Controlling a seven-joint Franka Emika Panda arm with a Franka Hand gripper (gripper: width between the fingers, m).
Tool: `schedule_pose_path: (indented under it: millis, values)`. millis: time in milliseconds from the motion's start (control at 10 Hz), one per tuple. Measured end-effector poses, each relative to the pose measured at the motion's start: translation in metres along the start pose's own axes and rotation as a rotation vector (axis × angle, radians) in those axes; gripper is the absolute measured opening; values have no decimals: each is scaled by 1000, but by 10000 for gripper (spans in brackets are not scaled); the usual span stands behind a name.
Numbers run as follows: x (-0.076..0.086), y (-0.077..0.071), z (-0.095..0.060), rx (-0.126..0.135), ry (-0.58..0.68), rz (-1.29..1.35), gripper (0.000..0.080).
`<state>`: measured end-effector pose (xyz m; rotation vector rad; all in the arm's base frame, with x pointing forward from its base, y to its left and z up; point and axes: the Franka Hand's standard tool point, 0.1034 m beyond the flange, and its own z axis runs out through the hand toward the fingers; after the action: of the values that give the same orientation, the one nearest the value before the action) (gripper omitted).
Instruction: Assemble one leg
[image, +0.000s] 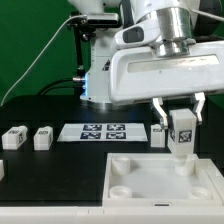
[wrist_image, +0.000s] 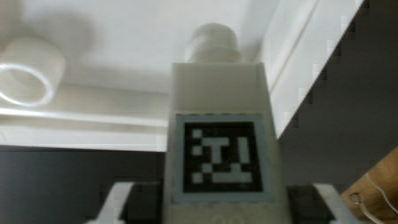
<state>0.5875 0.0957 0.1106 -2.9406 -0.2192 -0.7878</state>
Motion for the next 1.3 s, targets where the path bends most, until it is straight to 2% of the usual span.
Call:
schedule_pose_path:
  millis: [200, 400, 800, 900, 1300]
  values:
    - [17, -2, 8, 5, 21, 2, 294]
    - [25, -1, 18, 8, 28, 5, 294]
    - [27, -6, 36, 16, 36, 3, 294]
    - [26, -9, 36, 19, 35, -2, 294]
    - [25, -8, 37, 17, 38, 0, 294]
